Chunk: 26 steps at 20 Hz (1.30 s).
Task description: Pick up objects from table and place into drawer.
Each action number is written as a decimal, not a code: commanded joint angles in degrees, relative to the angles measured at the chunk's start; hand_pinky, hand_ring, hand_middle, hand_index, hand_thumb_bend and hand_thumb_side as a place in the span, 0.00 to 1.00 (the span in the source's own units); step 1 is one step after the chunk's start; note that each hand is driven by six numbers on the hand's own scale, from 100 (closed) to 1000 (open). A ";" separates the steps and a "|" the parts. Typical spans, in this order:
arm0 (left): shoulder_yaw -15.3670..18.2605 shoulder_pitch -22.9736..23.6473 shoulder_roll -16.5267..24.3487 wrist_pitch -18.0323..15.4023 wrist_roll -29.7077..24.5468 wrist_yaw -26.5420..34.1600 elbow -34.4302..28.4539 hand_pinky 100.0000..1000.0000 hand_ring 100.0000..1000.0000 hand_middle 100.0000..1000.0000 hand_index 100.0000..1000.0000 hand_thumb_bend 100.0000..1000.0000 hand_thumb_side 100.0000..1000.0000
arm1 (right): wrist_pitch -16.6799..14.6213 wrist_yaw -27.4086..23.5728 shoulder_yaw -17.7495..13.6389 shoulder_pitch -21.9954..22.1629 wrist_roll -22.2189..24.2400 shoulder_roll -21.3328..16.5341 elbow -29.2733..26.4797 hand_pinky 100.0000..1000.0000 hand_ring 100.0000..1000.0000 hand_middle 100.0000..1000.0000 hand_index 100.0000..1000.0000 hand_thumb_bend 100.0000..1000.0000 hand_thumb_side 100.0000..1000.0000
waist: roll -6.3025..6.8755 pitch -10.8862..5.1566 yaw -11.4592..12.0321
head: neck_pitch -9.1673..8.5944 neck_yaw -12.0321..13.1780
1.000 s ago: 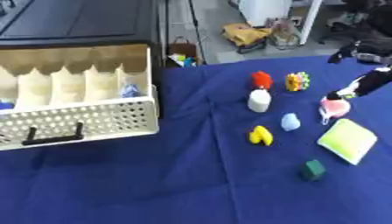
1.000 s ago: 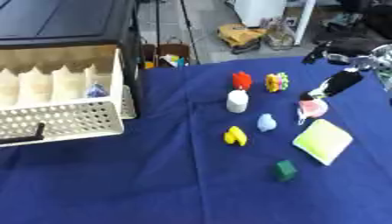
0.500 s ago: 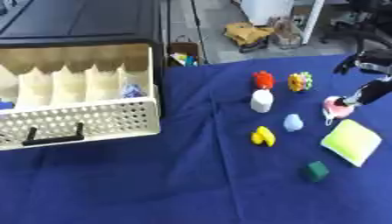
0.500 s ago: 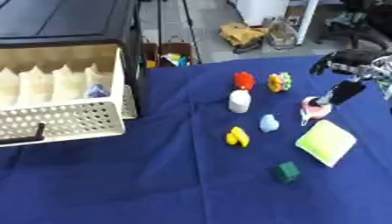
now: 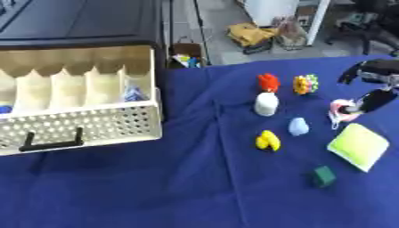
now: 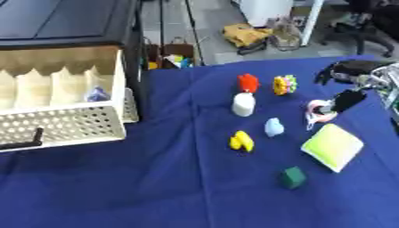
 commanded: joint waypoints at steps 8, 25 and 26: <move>-0.19 -0.74 -0.14 0.10 -0.03 -0.78 -0.75 0.57 0.75 0.66 0.87 0.39 1.00 | 2.13 3.82 -2.01 -0.75 -2.88 -1.02 2.71 0.77 0.86 0.69 0.89 0.45 0.41 | 0.34 0.22 0.70 | -1.49 -0.87; -0.35 -0.44 -0.51 0.10 -0.06 -1.47 -0.75 0.56 0.75 0.66 0.87 0.40 1.00 | 3.69 4.53 -3.02 -1.16 -2.72 -2.09 4.35 0.77 0.86 0.69 0.90 0.42 0.43 | 0.59 0.76 0.43 | -2.08 -1.11; -0.35 -0.41 -0.50 0.11 -0.08 -1.48 -0.75 0.56 0.75 0.66 0.87 0.40 1.00 | 3.71 4.52 -3.01 -1.21 -2.62 -2.09 4.35 0.77 0.86 0.69 0.90 0.42 0.43 | 0.58 0.73 0.42 | -2.11 -1.13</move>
